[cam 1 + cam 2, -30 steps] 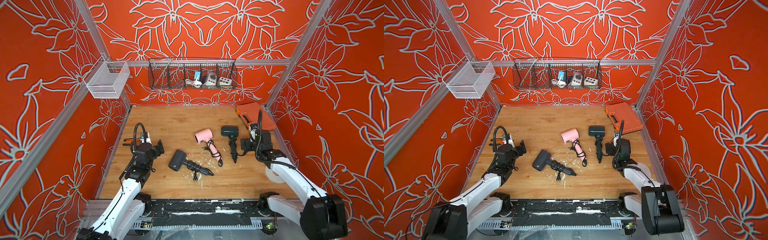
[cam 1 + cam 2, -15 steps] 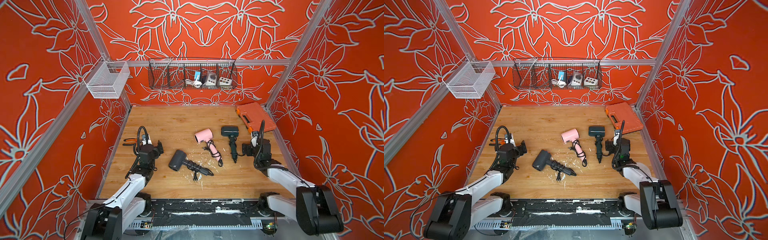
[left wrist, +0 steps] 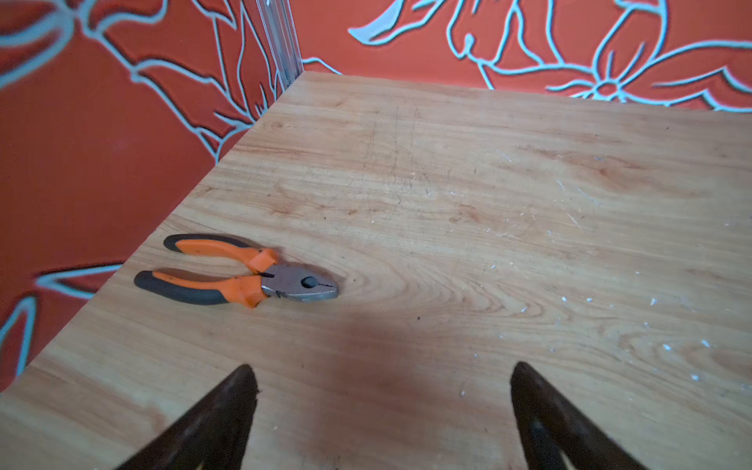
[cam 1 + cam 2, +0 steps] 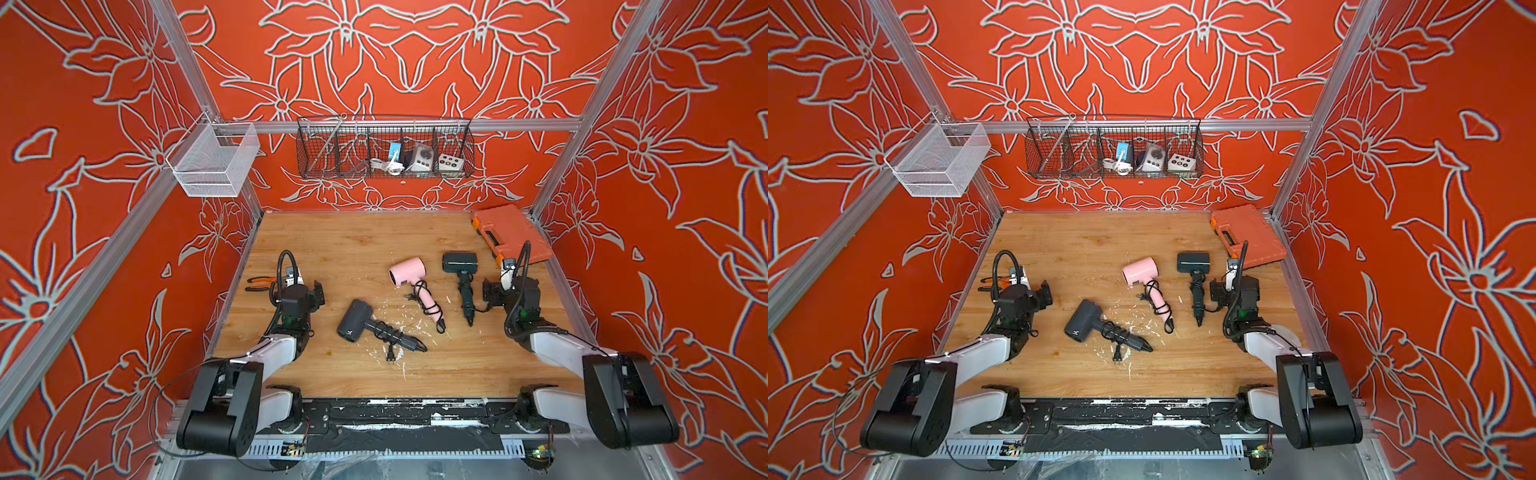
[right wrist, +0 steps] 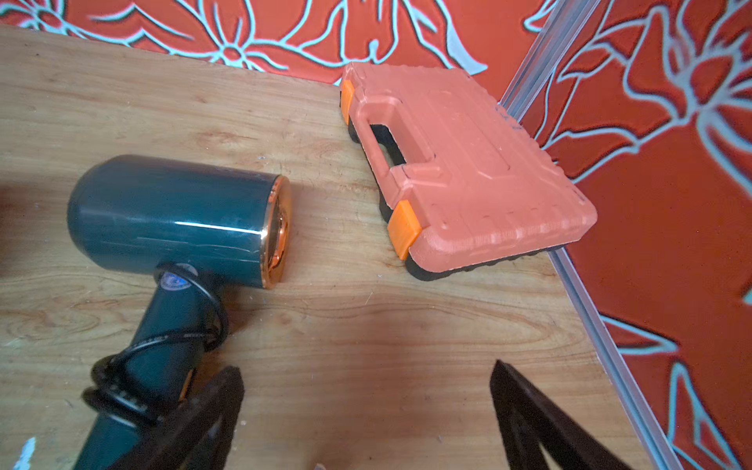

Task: Wrap the cord around the hair dryer
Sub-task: Reset both arms

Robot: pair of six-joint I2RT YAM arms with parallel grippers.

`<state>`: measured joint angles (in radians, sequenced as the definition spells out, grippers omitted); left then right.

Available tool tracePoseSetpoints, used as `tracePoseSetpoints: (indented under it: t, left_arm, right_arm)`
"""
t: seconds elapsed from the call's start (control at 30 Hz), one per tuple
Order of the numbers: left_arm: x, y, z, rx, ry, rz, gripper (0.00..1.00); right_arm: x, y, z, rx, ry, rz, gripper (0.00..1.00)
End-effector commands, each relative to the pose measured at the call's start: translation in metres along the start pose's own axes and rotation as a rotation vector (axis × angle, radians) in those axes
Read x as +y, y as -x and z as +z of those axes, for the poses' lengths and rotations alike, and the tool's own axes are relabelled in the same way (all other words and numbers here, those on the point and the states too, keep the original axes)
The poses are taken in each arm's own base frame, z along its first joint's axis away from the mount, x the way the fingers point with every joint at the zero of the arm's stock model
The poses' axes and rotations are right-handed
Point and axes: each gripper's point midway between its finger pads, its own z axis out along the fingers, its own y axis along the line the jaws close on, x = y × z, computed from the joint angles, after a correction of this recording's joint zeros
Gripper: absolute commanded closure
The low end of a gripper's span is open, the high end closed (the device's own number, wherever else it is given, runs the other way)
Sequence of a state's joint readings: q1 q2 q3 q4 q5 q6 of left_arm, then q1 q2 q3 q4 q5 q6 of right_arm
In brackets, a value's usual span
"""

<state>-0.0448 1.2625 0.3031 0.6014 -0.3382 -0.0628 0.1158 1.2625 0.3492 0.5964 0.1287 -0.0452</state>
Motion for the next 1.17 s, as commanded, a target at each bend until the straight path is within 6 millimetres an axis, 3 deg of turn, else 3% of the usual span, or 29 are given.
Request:
tracePoseSetpoints:
  t: [0.0, 0.13, 0.47, 1.13]
  left_arm:
    - [-0.005, 0.017, 0.006, -0.056, -0.014, -0.011, 0.05]
    - [-0.003, 0.014, 0.008, -0.049, -0.003, -0.014, 0.05]
    - [0.001, 0.012, 0.011, -0.044, 0.024, -0.024, 0.05]
    - [0.002, 0.012, 0.012, -0.040, 0.032, -0.025, 0.04]
  right_arm:
    - [-0.004, 0.001, 0.003, -0.059, -0.028, -0.017, 0.02]
    - [-0.002, -0.003, 0.010, -0.064, -0.027, -0.017, 0.02]
    - [-0.012, -0.011, 0.003, -0.102, -0.118, 0.003, 0.02]
    - [-0.012, -0.011, 0.005, -0.096, -0.119, 0.003, 0.02]
